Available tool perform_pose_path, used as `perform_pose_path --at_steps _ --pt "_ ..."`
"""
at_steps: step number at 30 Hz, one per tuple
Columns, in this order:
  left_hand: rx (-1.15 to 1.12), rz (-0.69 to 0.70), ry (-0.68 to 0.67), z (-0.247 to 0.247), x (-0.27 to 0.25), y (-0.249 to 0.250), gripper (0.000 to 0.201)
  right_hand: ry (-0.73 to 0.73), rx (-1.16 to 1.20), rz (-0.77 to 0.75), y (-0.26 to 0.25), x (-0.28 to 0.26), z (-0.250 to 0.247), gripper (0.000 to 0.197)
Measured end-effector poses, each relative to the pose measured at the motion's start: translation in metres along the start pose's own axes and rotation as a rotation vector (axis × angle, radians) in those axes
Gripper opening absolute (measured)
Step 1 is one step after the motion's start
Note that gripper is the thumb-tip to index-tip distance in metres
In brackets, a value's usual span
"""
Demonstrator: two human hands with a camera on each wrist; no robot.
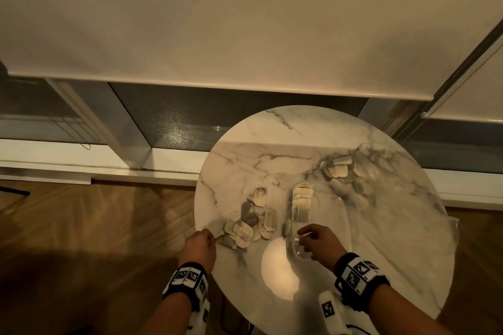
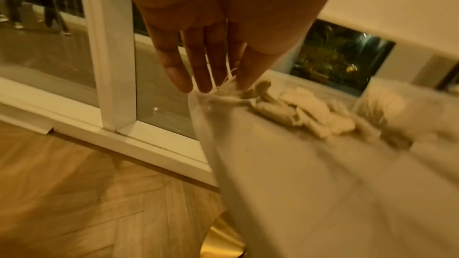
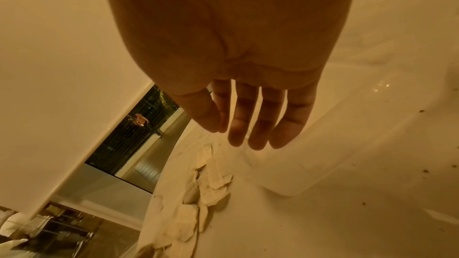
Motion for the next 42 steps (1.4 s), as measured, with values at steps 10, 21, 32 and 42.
perform_pose_path --at_steps 10,21,32,42 --pt "-1.281 -0.370 -0.233 0.015 -0.045 0.074 0.005 -0.053 -0.110 -0.326 -0.054 -0.030 0.002 0.029" --pt "-1.401 -0.244 -0.471 0.024 -0.068 0.202 0.019 0.016 -0.224 -0.764 -0.058 -0.053 -0.031 0.030" --pt "-1.237 -0.205 -0.373 0.035 -0.063 0.237 0.018 0.147 -0.172 -0.767 -0.042 -0.023 -0.082 0.010" --pt "-0.445 -0.099 -0.130 0.051 -0.025 0.211 0.047 0.148 -0.071 -0.300 -0.026 0.078 -0.103 0.020"
Point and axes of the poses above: each hand's wrist, its own x-axis towards the middle knuckle, its own z-axis out of the palm, y = z × x, the point moved 9 cm from there along x, towards the middle knuckle, and after that the axes turned 4 degrees about x, right-handed, at the moved point
